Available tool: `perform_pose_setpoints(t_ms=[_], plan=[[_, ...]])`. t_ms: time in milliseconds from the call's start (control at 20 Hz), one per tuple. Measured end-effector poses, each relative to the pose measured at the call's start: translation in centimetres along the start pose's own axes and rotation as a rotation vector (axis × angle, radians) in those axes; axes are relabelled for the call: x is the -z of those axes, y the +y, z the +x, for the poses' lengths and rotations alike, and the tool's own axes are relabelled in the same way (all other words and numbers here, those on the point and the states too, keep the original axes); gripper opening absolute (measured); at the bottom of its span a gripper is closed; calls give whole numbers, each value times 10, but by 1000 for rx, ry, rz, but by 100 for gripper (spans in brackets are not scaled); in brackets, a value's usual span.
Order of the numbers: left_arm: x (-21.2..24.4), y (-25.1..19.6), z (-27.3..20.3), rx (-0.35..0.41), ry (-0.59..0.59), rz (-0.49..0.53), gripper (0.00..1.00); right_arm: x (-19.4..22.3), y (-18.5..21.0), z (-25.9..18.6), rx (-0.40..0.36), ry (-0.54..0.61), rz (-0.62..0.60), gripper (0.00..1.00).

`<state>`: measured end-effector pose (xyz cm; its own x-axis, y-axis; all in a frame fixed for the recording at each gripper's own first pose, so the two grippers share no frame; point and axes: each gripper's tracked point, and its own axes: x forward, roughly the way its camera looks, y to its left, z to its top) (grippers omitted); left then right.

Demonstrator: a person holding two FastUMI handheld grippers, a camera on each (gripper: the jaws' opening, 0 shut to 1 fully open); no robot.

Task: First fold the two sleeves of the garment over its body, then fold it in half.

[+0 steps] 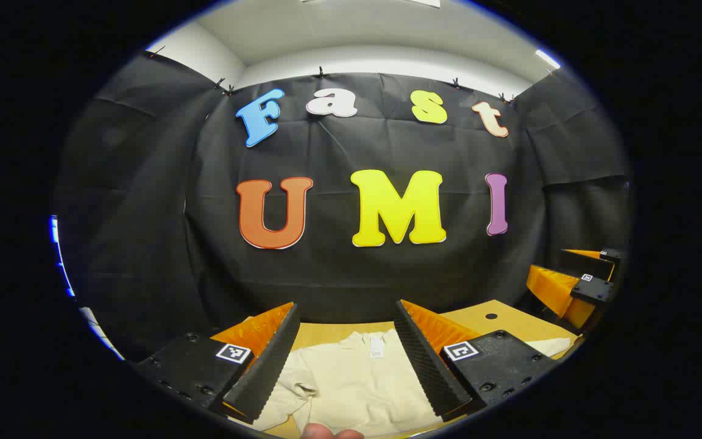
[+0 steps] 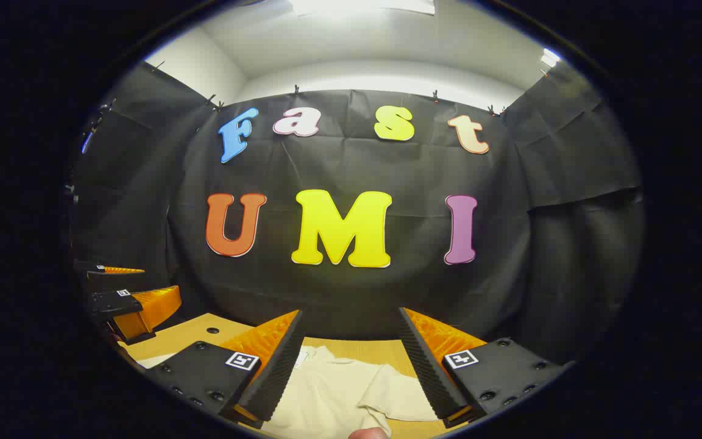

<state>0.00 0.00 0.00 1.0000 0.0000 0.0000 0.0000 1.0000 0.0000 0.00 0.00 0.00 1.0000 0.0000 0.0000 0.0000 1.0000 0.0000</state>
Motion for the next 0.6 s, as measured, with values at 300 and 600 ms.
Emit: perform_pose_setpoints(t_ms=[300,600], plan=[[3,-7,-2,22,0,12,98,3,-12,-3,26,20,12,94],[3,-10,-5,23,6,20,98,6,-16,-2,22,27,11,94]])
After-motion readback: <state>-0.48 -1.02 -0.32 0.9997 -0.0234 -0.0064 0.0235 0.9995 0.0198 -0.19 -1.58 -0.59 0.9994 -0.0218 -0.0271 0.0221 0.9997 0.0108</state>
